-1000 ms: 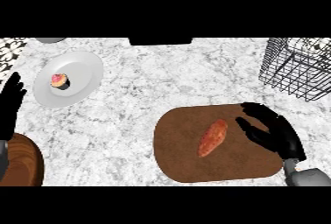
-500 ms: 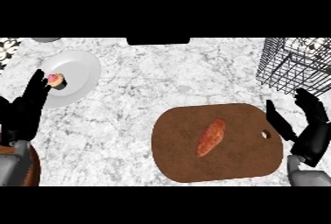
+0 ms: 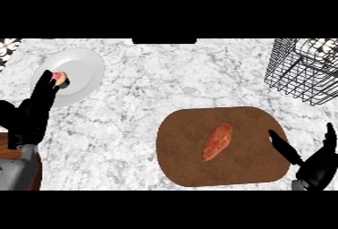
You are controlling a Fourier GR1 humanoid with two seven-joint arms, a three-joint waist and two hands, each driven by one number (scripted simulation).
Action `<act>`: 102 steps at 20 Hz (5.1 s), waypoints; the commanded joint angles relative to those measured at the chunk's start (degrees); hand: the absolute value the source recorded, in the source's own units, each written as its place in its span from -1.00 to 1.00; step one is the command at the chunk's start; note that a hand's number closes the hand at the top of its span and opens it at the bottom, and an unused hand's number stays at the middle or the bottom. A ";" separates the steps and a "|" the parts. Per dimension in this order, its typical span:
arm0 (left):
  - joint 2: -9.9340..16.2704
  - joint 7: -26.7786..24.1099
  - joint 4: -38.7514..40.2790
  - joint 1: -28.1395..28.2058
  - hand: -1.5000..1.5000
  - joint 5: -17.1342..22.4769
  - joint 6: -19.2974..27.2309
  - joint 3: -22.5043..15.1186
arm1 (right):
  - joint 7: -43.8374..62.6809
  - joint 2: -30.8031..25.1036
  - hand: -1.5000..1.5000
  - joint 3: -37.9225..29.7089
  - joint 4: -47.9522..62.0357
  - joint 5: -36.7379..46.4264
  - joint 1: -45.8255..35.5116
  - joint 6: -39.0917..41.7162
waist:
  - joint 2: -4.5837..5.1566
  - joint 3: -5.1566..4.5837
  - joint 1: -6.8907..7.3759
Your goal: Pick the sweet potato from the cutting board and place it in the basket
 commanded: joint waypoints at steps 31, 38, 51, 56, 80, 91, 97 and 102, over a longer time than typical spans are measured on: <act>-2.94 0.30 3.69 -3.64 0.00 -0.26 -2.62 0.96 | 59.55 13.00 -1.00 23.11 -32.23 38.06 1.17 34.63 | 0.32 1.05 1.14; -3.87 1.40 0.09 -1.77 0.00 -3.05 -0.76 -0.51 | 59.81 13.05 -1.00 24.37 -30.39 42.92 0.78 33.47 | 0.23 1.06 1.30; -5.14 2.13 -0.70 -2.01 0.00 -4.39 -0.67 -0.08 | 59.70 13.06 -1.00 25.73 -26.94 43.05 -0.16 29.91 | 0.14 1.11 1.47; -3.49 2.30 0.29 -2.54 0.00 -3.34 -2.40 2.17 | 59.80 13.06 -1.00 27.42 -24.03 42.72 1.70 26.27 | 0.18 1.10 1.33; -7.35 -0.36 2.15 -0.96 0.00 -5.50 -3.37 2.47 | 56.81 13.07 -1.00 24.56 -9.39 35.10 -3.06 21.39 | 0.28 1.11 1.55; -4.98 3.97 -1.19 -2.07 0.00 -5.21 -5.61 4.80 | 45.86 13.01 1.00 22.36 -5.88 24.53 -6.71 24.62 | 0.20 1.14 1.65; -6.69 2.10 1.25 -3.16 0.00 -6.31 -5.25 4.38 | 40.18 12.99 1.00 28.57 2.43 22.42 -9.37 20.85 | 0.45 1.16 2.25; -8.10 2.09 -0.84 -3.85 0.00 -6.72 -5.87 1.48 | 18.03 4.50 1.00 39.36 -1.45 15.95 -10.02 35.09 | 1.55 1.47 7.04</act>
